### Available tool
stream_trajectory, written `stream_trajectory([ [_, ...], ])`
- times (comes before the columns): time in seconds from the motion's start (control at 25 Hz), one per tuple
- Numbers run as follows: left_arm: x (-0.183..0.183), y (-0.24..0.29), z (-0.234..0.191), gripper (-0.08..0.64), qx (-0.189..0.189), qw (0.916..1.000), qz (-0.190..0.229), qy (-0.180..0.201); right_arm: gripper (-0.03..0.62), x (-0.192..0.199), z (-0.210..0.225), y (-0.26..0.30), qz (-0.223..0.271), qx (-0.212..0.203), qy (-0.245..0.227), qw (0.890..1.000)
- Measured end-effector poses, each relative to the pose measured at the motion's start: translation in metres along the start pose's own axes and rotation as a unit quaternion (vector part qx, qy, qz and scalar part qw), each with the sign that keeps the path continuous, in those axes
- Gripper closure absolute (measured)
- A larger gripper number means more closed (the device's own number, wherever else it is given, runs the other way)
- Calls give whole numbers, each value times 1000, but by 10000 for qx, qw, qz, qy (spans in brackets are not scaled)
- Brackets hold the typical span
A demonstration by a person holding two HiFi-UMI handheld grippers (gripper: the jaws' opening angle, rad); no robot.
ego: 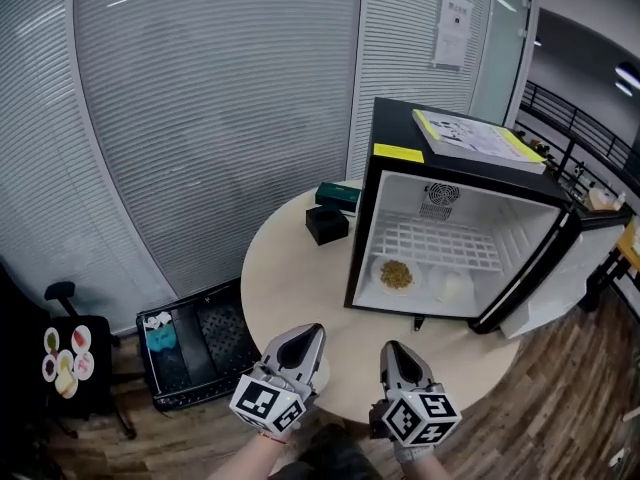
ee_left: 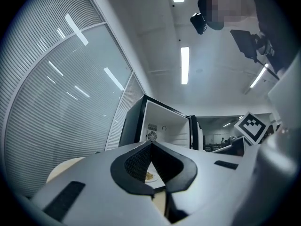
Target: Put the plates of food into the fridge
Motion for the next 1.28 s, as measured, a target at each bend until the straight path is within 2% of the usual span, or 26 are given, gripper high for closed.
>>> stream_trajectory([
  [0.16, 11, -29, -11, 554, -296, 9994, -166, -56, 583, 55, -19, 0, -723, -311, 514, 9956],
  [0.32, 22, -50, -23, 554, -487, 9983, -308, 37, 581, 106, -36, 3, -1440, -494, 876, 9845],
  [0.48, 33, -70, -33, 554, -766, 9961, -449, 7, 579, 142, -46, 1, -1993, -598, 1257, 9700],
  [0.64, 37, -83, -37, 554, -958, 9941, -512, -1, 562, 165, -50, -1, -2323, -634, 1500, 9589],
  [0.88, 47, -95, -29, 554, -884, 9940, -642, 22, 518, 195, -57, -11, -2625, -576, 1966, 9429],
  [1.04, 56, -96, -36, 554, -625, 9960, -639, -4, 487, 221, -56, -9, -2634, -169, 2591, 9291],
  [1.12, 63, -97, -42, 554, -425, 9967, -689, -47, 469, 234, -53, -7, -2512, 143, 3075, 9177],
  [1.28, 79, -94, -58, 554, -30, 9964, -826, -169, 416, 254, -49, 9, -2013, 685, 4181, 8831],
])
Point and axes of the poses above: the fingertips, and each gripper's own axes: y forward along the fingers, z to its right, x out of its underside, the point moved 5 cm from there along -y, backward along the fingers, and after that the axes turned 12 degrees about y, right-handed, at the moved point
